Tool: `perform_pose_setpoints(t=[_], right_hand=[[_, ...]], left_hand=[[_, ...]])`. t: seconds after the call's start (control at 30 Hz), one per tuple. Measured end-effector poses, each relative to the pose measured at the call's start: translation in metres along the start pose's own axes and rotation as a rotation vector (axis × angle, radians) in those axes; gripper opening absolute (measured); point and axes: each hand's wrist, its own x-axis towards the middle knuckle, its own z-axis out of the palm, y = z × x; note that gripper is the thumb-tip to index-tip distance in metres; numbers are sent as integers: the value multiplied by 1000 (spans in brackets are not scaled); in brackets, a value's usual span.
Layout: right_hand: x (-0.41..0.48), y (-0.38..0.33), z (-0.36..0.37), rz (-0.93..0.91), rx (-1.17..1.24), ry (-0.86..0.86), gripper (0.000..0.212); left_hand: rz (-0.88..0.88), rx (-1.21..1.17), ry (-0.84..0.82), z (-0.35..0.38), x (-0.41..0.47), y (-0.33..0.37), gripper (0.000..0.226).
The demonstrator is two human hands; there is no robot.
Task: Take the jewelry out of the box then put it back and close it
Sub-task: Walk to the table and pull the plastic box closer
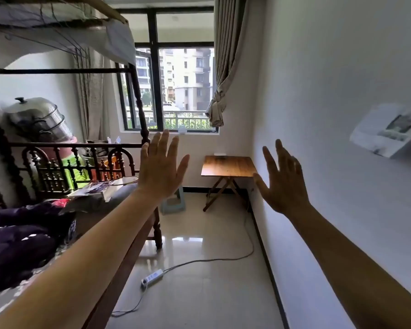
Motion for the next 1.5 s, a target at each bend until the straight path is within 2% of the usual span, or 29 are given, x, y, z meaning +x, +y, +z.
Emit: perform_pose_setpoints(t=[0.13, 0.4, 0.7, 0.8, 1.07, 1.27, 1.5], right_hand=[[29, -2, 56, 65, 36, -40, 75], [105, 58, 200, 34, 68, -49, 70], [251, 131, 350, 74, 144, -159, 73], [298, 132, 401, 106, 178, -173, 72], [414, 117, 560, 35, 179, -191, 70], [518, 117, 667, 20, 122, -221, 70], [600, 139, 784, 105, 137, -228, 67]], left_hand=[[-79, -67, -13, 54, 31, -21, 63], [-37, -15, -103, 211, 106, -30, 65], [-77, 14, -153, 350, 237, -54, 66], [-96, 22, -138, 388, 268, -79, 68], [-115, 13, -129, 525, 351, -170, 68], [-96, -13, -157, 628, 453, -241, 68], [-84, -41, -215, 751, 535, -288, 68]])
